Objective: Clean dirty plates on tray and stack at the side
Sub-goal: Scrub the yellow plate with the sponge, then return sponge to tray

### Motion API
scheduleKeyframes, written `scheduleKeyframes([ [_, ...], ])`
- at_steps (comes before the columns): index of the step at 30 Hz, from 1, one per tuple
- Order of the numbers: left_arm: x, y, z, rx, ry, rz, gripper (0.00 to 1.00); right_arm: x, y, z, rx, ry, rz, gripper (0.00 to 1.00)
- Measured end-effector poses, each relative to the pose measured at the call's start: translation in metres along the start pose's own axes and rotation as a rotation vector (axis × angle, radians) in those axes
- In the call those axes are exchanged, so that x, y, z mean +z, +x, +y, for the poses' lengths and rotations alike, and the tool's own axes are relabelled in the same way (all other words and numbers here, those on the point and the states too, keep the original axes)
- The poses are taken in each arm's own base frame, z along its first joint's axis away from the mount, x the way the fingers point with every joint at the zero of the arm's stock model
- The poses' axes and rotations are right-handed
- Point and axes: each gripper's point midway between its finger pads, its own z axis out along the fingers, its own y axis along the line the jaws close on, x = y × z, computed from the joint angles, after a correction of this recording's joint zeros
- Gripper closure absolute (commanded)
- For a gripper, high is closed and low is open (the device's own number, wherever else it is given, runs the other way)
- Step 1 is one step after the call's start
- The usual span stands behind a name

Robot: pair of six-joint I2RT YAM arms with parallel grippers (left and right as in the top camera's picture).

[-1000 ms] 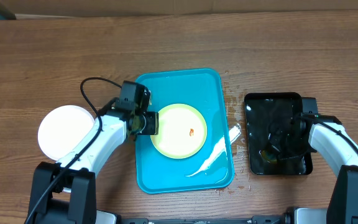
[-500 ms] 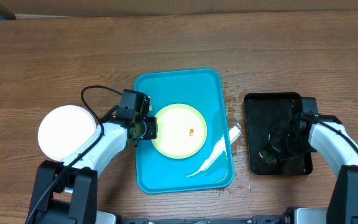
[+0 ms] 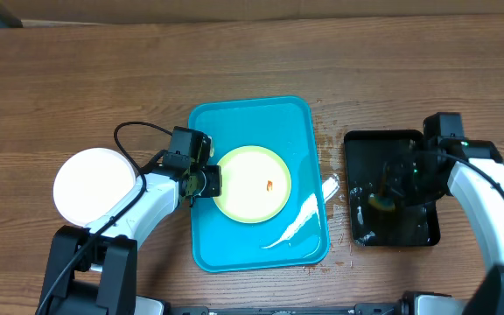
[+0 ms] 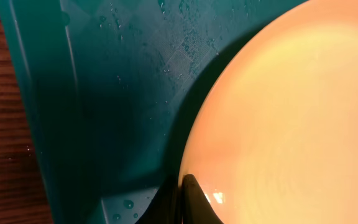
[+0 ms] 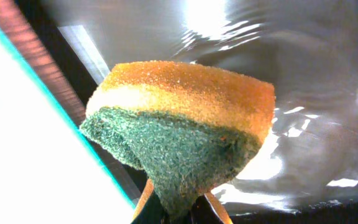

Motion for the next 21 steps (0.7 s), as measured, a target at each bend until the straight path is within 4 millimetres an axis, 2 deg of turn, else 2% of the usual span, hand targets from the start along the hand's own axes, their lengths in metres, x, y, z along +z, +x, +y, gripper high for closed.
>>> scheduleKeyframes([
  [4,0.0,0.002,0.0,-0.001,-0.002,0.007,0.96,-0.013,0.012,0.047,-0.177,-0.129,-0.035,0.96],
  [6,0.0,0.002,0.0,-0.001,-0.002,0.01,0.96,-0.012,0.02,0.068,-0.25,-0.173,-0.034,0.96],
  [10,0.0,0.004,0.001,-0.003,-0.001,0.017,0.96,-0.006,0.044,0.126,-0.413,-0.276,-0.044,0.96],
  [13,0.0,0.005,0.001,-0.003,-0.002,0.021,0.96,-0.001,0.062,0.161,-0.473,-0.323,-0.061,0.96],
  [16,0.0,0.005,0.001,-0.003,-0.002,0.021,0.96,0.015,0.079,0.186,-0.481,-0.314,-0.07,0.96],
  [21,0.0,0.006,0.001,-0.004,-0.001,0.023,0.96,0.063,0.095,0.216,-0.471,-0.282,-0.077,0.96],
])
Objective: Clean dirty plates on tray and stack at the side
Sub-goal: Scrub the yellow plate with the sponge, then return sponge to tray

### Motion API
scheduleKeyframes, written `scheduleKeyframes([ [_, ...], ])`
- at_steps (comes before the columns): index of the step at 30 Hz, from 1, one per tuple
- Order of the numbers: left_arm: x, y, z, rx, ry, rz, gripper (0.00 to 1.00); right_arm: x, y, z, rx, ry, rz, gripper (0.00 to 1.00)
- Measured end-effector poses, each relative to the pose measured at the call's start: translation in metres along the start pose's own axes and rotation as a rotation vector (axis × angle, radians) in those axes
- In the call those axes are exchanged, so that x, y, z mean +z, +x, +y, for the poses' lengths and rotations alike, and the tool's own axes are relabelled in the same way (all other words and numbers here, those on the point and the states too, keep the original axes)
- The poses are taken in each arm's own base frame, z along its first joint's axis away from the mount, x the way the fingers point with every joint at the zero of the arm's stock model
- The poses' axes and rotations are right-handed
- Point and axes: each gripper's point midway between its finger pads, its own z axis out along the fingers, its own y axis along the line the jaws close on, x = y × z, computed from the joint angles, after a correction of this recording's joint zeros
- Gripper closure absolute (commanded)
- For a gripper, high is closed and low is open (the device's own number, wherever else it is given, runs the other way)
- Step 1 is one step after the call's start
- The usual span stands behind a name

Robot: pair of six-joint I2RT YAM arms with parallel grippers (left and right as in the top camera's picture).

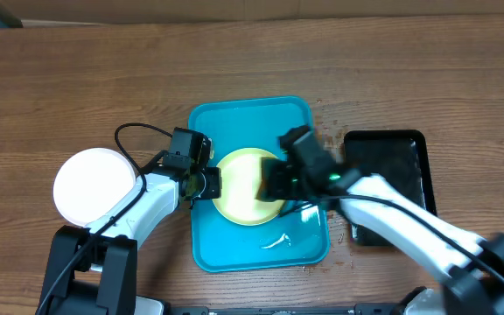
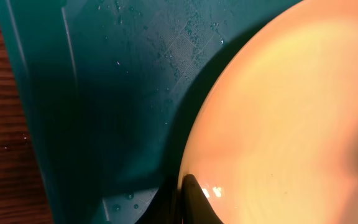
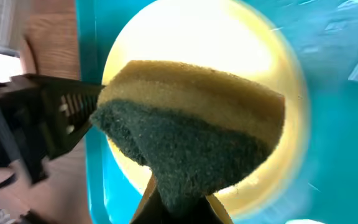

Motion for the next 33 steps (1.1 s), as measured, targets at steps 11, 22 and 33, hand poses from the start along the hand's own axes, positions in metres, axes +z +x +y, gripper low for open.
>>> scheduleKeyframes([
  [11,0.0,0.001,0.0,0.0,0.001,0.003,0.96,0.081,0.013,-0.011,0.039,0.053,0.034,0.96],
  [22,0.0,0.002,-0.001,-0.001,0.008,0.008,0.96,0.062,0.013,-0.051,0.256,0.247,0.065,0.96],
  [33,0.001,0.008,-0.017,0.024,0.063,0.031,0.96,0.021,0.018,-0.09,0.421,0.472,0.162,0.96],
])
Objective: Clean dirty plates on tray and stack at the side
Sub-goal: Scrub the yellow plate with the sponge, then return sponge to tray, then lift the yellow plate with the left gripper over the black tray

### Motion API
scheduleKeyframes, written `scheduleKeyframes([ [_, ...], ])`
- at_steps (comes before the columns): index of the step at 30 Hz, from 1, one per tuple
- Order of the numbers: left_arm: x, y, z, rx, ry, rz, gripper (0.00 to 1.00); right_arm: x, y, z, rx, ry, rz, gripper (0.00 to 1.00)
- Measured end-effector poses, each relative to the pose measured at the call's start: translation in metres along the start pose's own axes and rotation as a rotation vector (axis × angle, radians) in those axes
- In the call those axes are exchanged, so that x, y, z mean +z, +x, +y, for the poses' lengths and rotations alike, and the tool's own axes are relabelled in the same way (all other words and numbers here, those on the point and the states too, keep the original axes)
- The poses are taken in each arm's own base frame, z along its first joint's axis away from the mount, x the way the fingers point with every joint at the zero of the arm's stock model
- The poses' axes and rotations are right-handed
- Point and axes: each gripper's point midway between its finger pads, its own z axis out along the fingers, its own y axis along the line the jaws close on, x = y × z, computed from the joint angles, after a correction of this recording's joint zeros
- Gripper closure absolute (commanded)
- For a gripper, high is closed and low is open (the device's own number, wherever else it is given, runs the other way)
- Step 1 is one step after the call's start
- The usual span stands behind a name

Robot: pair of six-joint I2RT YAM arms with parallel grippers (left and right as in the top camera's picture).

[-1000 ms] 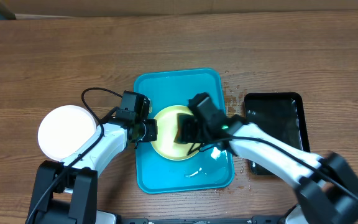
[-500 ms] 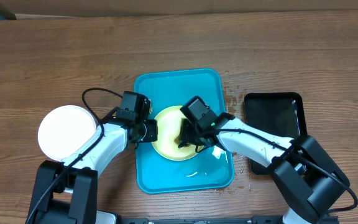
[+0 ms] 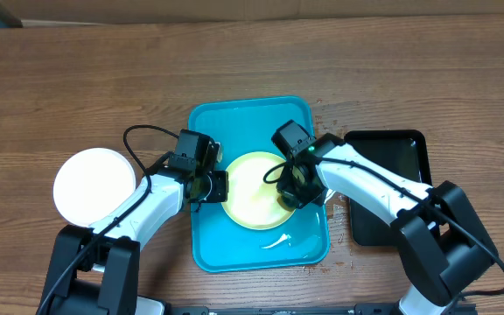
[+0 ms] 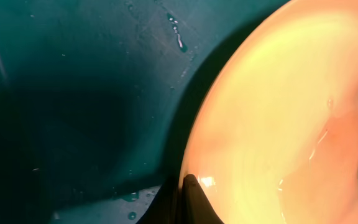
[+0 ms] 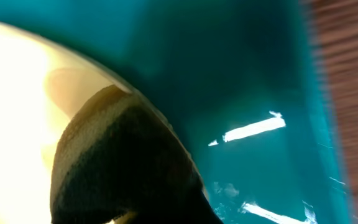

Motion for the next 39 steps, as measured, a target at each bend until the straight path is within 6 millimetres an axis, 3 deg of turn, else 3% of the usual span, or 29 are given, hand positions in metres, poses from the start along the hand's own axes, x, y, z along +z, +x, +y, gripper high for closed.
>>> scheduleKeyframes([
  [8,-0.001,-0.002,0.01,-0.012,-0.039,-0.007,0.96,-0.03,-0.026,-0.019,-0.009,0.14,-0.103,0.96],
  [14,-0.001,-0.002,0.011,-0.013,-0.046,-0.009,0.96,-0.041,-0.031,-0.035,-0.045,0.181,-0.104,0.96],
  [22,-0.001,-0.002,0.011,-0.012,-0.047,-0.009,0.96,-0.107,-0.057,-0.075,-0.008,0.074,-0.153,0.96],
  [25,-0.001,-0.002,0.011,-0.012,-0.047,-0.009,0.96,-0.119,-0.067,-0.097,0.02,0.062,-0.154,0.96],
  [28,-0.001,-0.002,0.011,-0.012,-0.045,-0.009,0.96,-0.106,-0.076,-0.114,0.041,0.053,-0.142,0.96],
  [31,-0.001,-0.002,0.011,-0.013,-0.045,-0.009,0.96,-0.072,-0.073,-0.136,0.063,0.049,-0.094,0.96],
  [34,-0.001,-0.002,0.011,-0.014,-0.042,-0.008,0.96,-0.037,-0.066,-0.162,0.107,0.01,-0.029,0.89],
  [36,-0.001,-0.002,0.011,-0.013,-0.043,-0.008,0.96,-0.027,-0.064,-0.171,0.129,-0.044,-0.001,0.83],
  [39,-0.001,-0.002,0.011,-0.01,-0.042,-0.008,0.96,-0.026,-0.065,-0.174,0.13,-0.14,0.029,0.73],
])
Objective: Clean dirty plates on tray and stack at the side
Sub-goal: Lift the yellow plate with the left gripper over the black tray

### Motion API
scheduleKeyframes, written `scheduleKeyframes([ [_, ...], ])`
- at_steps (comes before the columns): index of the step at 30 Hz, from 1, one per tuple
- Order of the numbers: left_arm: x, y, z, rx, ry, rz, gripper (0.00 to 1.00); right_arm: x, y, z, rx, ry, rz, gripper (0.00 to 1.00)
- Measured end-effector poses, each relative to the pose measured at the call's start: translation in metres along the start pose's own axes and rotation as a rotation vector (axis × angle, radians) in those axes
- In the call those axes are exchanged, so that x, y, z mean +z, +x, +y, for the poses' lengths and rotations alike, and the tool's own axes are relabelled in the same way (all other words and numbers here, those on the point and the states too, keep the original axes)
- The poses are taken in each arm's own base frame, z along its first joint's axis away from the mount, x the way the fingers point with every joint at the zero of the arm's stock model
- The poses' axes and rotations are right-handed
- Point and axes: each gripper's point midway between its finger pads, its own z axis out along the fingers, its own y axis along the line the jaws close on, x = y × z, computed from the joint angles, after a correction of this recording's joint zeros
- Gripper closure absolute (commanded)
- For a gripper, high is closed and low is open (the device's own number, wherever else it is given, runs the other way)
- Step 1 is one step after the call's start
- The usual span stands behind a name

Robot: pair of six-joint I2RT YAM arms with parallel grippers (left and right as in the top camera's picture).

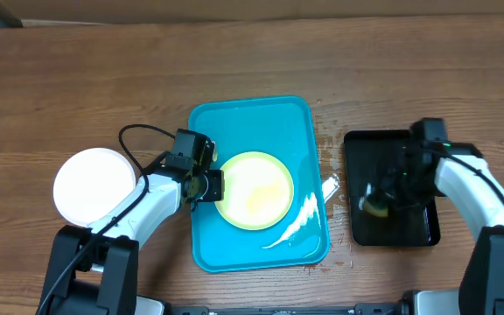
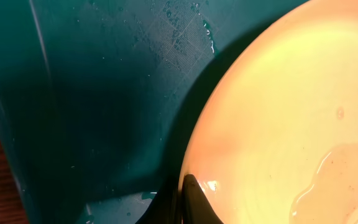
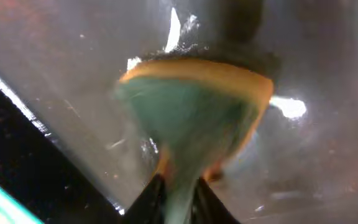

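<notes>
A pale yellow-green plate (image 1: 254, 190) lies wet in the blue tray (image 1: 234, 122); no red stain shows on it. My left gripper (image 1: 206, 185) is shut on the plate's left rim (image 2: 194, 162), one finger (image 2: 192, 202) lying over the edge. A white plate (image 1: 94, 184) sits on the table to the left. My right gripper (image 1: 383, 197) is shut on the yellow-and-green sponge (image 3: 194, 106), which hangs over the water in the black basin (image 1: 390, 149) at the right.
Water streaks and foam (image 1: 300, 219) lie on the tray's right part and drops spot the wood (image 1: 332, 188) between tray and basin. The basin's water (image 3: 328, 74) glints below the sponge.
My right gripper has gone from the plate's right side in the tray to the black basin, sponge still in it. The plate shows a wet film. The left gripper still pinches the rim.
First my right gripper held the sponge over the basin while the plate, pinched by my left gripper, bore a red stain. Then the sponge was over the plate, later pressed on its right part. Now the stain is gone and the sponge is back at the basin.
</notes>
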Motion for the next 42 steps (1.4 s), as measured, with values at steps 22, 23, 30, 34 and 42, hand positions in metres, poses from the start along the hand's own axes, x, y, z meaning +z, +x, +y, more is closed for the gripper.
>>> scheduleKeyframes([
  [22,-0.058,-0.037,-0.064,0.232,0.037,0.03,0.96,-0.103,-0.016,-0.033,0.222,-0.412,-0.172,0.5],
  [23,-0.069,-0.05,-0.079,0.263,0.047,-0.011,0.96,-0.103,-0.016,-0.033,0.222,-0.412,-0.172,0.5],
  [30,-0.126,-0.109,-0.182,0.384,0.085,-0.344,0.96,-0.102,-0.015,-0.034,0.222,-0.403,-0.169,0.5],
  [34,-0.139,-0.12,-0.222,0.405,0.071,-0.51,0.96,-0.101,-0.013,-0.035,0.225,-0.394,-0.159,0.5],
  [42,-0.13,-0.116,-0.274,0.462,-0.057,-0.711,0.96,-0.1,-0.009,-0.036,0.229,-0.389,-0.144,0.51],
])
